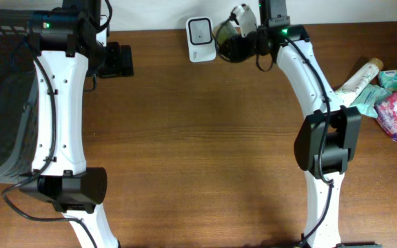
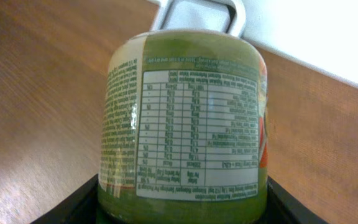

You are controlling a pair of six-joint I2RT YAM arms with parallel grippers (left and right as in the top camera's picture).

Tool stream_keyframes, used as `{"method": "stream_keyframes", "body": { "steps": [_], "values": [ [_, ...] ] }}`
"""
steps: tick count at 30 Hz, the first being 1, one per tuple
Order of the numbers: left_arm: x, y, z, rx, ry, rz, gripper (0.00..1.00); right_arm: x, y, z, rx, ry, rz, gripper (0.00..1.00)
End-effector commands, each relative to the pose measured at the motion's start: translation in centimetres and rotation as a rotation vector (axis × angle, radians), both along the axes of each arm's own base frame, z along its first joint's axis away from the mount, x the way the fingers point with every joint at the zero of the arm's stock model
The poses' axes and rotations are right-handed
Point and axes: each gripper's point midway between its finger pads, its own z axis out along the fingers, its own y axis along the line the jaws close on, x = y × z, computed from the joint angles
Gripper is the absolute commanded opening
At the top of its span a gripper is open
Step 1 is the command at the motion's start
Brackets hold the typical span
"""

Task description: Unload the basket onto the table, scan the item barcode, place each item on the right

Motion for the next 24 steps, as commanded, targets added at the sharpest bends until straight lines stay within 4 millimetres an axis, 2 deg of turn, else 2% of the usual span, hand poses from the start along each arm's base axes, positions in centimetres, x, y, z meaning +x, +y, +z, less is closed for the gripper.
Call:
{"method": "stream_keyframes", "body": {
  "steps": [1, 4, 7, 11, 14, 18, 20, 24],
  "values": [
    [0.0, -0.1, -0.1, 0.001, 0.004, 0.007, 0.99, -0.1, 4.6, 4.7, 0.090, -0.107, 0.053, 0.56],
    [0.0, 0.0, -0.1, 0.002, 0.004, 0.007, 0.99, 1.2, 7.3, 5.3, 0.026, -0.213, -0.015, 0.56],
    [0.0, -0.1, -0.1, 0.001, 0.004, 0.007, 0.99, 2.2, 9.6, 4.1, -0.054, -0.287, -0.082, 0.59],
    [0.0, -0.1, -0.1, 0.001, 0.003, 0.007, 0.99, 3.4, 9.4, 2.4, -0.078, -0.292, -0.165, 0.59],
    [0.0, -0.1, -0.1, 0.002, 0.004, 0.007, 0.99, 3.8, 8.4, 2.4, -0.088, -0.294, -0.189, 0.59],
    [0.0, -0.1, -0.1, 0.001, 0.004, 0.007, 0.99, 4.9, 5.5, 2.6, -0.059, -0.273, -0.267, 0.59],
    [0.0, 0.0, -0.1, 0.002, 0.004, 0.006, 0.99, 5.8, 2.3, 3.3, -0.032, -0.259, -0.343, 0.59],
    [0.0, 0.0, -0.1, 0.001, 0.004, 0.007, 0.99, 5.9, -6.4, 4.7, -0.065, -0.205, -0.474, 0.61]
  ]
}}
